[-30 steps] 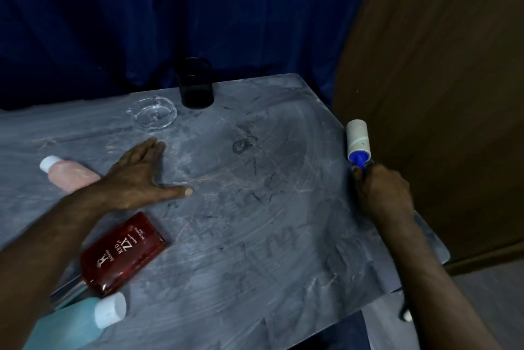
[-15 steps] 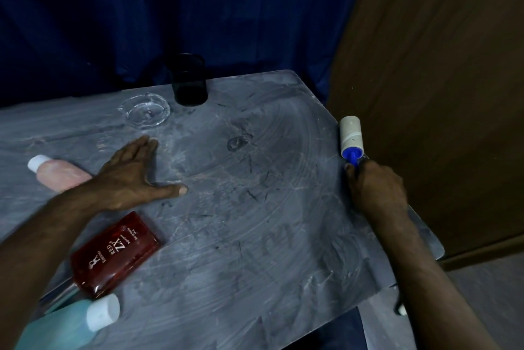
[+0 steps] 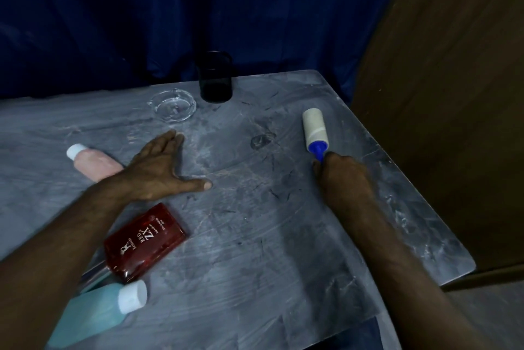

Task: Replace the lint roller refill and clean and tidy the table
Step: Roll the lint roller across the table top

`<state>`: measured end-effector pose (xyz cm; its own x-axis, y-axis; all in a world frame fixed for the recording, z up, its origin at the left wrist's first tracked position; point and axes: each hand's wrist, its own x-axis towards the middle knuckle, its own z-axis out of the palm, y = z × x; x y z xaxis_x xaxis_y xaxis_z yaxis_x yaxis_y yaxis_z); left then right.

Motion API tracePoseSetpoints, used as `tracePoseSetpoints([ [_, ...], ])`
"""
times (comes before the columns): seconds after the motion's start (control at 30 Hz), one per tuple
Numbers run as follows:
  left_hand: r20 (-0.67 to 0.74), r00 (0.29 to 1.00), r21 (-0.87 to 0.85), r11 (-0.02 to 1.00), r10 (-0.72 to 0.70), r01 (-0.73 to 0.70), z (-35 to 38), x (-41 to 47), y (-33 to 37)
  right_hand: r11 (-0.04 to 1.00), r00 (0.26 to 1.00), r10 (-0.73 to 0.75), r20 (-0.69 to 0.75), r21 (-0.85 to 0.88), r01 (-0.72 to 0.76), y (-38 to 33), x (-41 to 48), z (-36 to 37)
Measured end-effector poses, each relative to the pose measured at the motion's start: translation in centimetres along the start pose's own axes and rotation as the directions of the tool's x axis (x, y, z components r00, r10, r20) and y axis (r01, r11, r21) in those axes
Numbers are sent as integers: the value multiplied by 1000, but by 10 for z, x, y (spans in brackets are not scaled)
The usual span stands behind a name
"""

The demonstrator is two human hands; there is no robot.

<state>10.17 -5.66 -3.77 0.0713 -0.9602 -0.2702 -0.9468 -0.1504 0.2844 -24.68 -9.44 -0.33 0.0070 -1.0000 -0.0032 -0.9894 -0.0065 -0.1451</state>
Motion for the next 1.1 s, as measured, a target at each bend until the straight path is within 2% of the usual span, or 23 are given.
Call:
tracePoseSetpoints([
  [0.23,3,1000,-2,1000,2,-2,0,0,0,984,985,-164,-55,-78,159,-41,-6,13],
  [0.33,-2,1000,-4,1000,2,-2,0,0,0,965,970,-241,-39,-116,236,-58,-12,17],
  [0.53,1,1000,-18,1000,2,-2,-1,-3,2,943,952,-307,-15,-138,302,-90,-23,23],
  [1.1,33,999,-17,1000,9,-8,-1,-3,2,957,956,-291,-50,-1,291,-77,-23,19],
])
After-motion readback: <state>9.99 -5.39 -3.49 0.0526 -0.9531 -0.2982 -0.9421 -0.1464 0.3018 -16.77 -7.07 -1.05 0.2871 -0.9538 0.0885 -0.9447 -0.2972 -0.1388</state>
